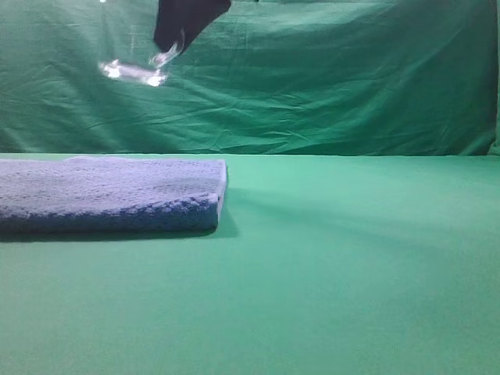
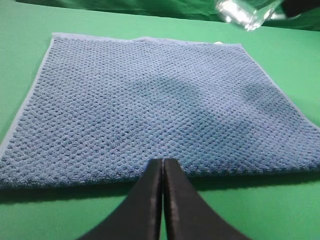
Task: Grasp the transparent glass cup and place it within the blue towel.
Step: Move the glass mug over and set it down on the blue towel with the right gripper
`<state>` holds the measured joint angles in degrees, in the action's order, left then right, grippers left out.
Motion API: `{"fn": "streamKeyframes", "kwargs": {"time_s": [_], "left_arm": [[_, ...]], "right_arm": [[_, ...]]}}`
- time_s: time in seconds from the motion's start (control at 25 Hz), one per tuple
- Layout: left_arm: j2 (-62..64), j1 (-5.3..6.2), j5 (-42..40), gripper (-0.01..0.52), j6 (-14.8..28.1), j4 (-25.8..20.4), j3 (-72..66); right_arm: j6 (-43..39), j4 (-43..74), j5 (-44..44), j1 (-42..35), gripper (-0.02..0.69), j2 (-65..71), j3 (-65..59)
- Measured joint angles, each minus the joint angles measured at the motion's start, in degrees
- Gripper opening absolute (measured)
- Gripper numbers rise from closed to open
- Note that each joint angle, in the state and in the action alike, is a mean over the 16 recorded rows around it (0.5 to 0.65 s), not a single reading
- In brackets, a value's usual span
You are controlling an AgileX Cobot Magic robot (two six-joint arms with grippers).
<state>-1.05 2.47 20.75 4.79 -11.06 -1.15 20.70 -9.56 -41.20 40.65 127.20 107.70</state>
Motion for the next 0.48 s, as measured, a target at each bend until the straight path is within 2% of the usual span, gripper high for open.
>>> {"fn": "streamKeyframes", "kwargs": {"time_s": [0.28,0.48], "left_arm": [[0.0,0.0,0.0,0.0,0.0,0.0,0.0],[0.0,0.0,0.0,0.0,0.0,0.0,0.0]], "right_arm": [[0.16,1.37,-2.93,0.11,0.307,0.36,1.65],[-1.95,3.78,-9.88,0.06,0.302,-4.2,3.72]]}}
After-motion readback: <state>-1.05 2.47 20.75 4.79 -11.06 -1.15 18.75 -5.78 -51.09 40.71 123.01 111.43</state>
